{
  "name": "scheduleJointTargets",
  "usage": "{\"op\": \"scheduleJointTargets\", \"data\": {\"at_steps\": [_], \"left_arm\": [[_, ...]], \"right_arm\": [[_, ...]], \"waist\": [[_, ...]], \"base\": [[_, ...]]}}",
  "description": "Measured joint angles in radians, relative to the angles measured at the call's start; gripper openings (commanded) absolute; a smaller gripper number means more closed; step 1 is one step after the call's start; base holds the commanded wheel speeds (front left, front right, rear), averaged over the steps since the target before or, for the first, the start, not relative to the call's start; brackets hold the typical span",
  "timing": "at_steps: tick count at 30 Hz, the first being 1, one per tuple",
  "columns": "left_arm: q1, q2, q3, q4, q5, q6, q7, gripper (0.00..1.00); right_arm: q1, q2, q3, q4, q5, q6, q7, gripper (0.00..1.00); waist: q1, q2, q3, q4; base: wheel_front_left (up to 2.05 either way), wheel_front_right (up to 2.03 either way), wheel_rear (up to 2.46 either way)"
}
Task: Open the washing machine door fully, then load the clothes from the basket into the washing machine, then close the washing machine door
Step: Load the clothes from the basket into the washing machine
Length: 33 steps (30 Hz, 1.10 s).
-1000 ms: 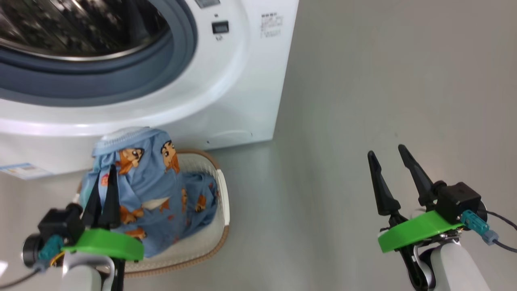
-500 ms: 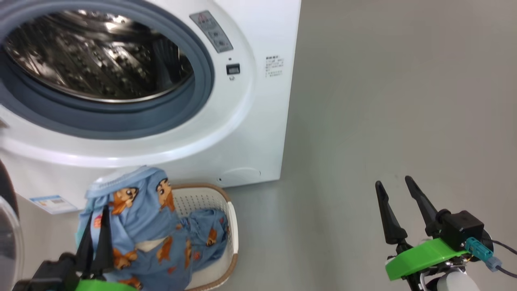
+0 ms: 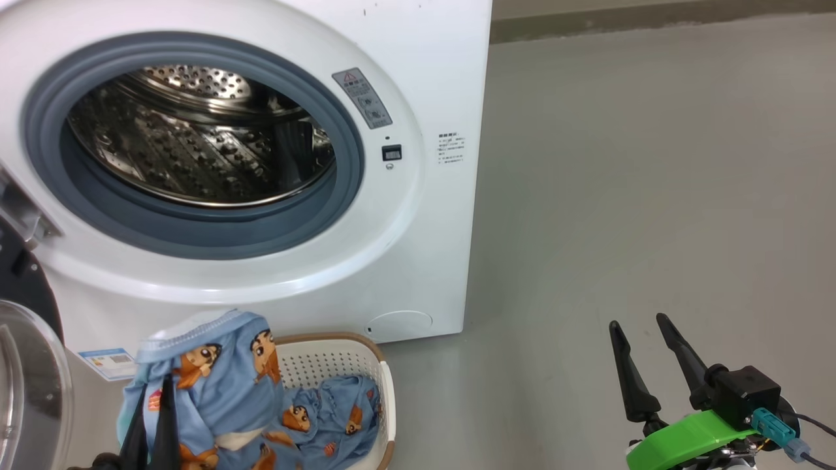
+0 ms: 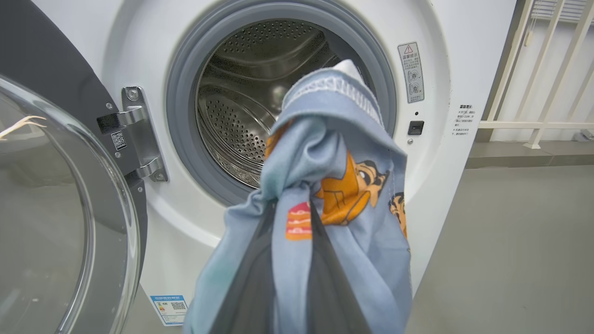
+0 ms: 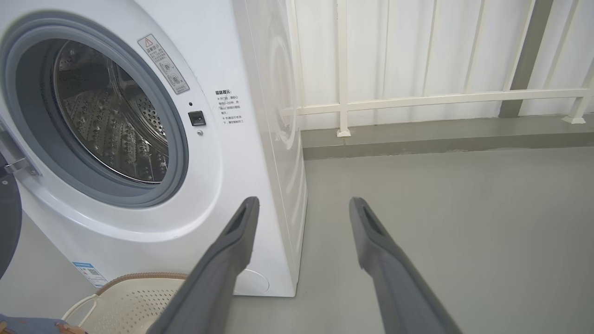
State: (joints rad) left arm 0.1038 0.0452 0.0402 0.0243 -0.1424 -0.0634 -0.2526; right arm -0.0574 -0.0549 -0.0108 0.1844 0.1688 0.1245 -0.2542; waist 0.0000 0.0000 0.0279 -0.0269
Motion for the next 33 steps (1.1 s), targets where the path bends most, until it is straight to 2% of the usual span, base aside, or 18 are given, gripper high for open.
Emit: {"op": "scheduleJointTargets", "data": {"at_steps": [6,14,26,33], "left_arm": [[0.000,0.000,0.002,-0.001,0.000,0.007,0.000,0.00],[-0.044,-0.002,-0.020,0.022,-0.018,0.007,0.000,0.00],[-0.417,-0.010,-0.005,0.165,-0.009,0.005,-0.001,0.00],[-0.675,0.017,0.027,0.288,-0.005,-0.012,-0.001,0.00]], "right_arm": [[0.001,-0.001,0.001,0.000,0.000,0.000,0.000,1.00],[-0.001,-0.001,0.009,-0.002,0.000,0.000,0.000,1.00],[-0.093,-0.004,0.029,-0.024,-0.001,0.000,0.000,1.00],[-0.142,-0.004,0.031,-0.041,-0.001,0.000,0.000,1.00]], "waist": [[0.0000,0.0000,-0.004,0.005],[0.0000,0.0001,0.047,0.003],[0.0000,0.0000,0.206,-0.021],[0.0000,0.0001,0.317,-0.042]], "base": [[0.00,0.00,0.00],[0.00,0.00,0.00],[0.00,0.00,0.00],[0.00,0.00,0.00]]}}
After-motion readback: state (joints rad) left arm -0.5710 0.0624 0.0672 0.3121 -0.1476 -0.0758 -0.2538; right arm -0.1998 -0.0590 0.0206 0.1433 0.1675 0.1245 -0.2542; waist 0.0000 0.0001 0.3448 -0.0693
